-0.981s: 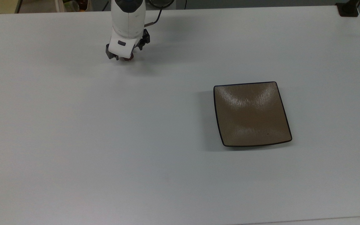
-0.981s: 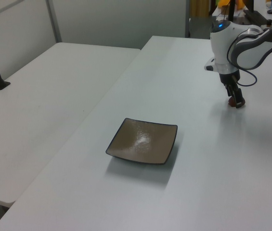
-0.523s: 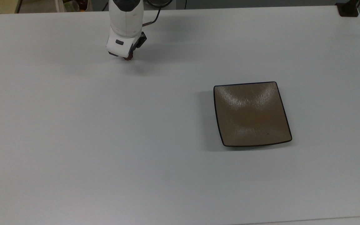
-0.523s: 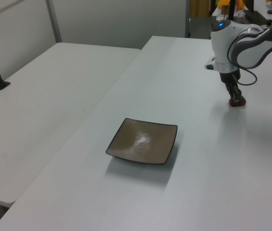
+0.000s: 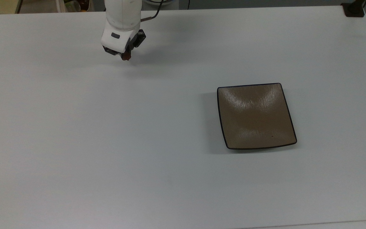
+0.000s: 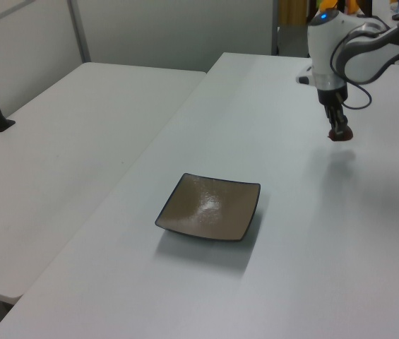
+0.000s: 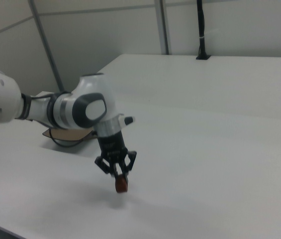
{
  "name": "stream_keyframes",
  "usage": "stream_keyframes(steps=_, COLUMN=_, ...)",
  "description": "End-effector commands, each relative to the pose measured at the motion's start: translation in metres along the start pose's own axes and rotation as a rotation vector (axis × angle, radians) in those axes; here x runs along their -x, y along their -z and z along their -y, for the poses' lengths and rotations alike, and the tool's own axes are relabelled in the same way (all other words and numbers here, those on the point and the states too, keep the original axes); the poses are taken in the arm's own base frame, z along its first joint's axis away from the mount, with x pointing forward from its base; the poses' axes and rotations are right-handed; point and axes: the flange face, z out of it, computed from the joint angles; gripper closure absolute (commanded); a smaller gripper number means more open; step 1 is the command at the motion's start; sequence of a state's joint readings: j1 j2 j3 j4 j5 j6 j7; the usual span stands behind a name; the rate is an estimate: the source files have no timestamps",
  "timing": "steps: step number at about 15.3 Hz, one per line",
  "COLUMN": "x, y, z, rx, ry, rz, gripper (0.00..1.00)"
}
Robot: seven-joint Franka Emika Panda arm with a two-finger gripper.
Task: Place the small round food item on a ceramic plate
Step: 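Lift the red food item and carry it toward the brown plate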
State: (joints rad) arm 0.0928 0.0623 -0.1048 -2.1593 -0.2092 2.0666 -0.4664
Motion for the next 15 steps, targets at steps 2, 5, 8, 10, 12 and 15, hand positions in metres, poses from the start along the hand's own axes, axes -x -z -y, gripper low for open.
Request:
stream_keyframes(steps=2, x=-0.02, y=0.089, z=0.001, rx=-0.036, ry=-0.02, rz=-0.062, gripper=0.76)
stream_keyframes(steps=5, x=-0.028, y=0.146, z=0.005, rx=-0.095, ry=-0.048, rz=-0.134, gripper=0.76)
stream_keyframes(steps=8, x=-0.046, y=0.189, z=0.022, rx=-0.115, ry=-0.147, rz=-0.209, gripper=0.76)
stream_keyframes(steps=10, x=-0.062, y=0.207, z=0.047, rx=-0.117, ry=-0.212, rz=-0.234, gripper=0.76)
stream_keyframes(steps=12, x=-0.074, y=0.221, z=0.068, rx=-0.123, ry=-0.268, rz=-0.254, gripper=0.76)
stream_keyframes(steps=15, x=-0.098, y=0.219, z=0.091, rx=-0.143, ry=-0.346, rz=-0.251, gripper=0.76)
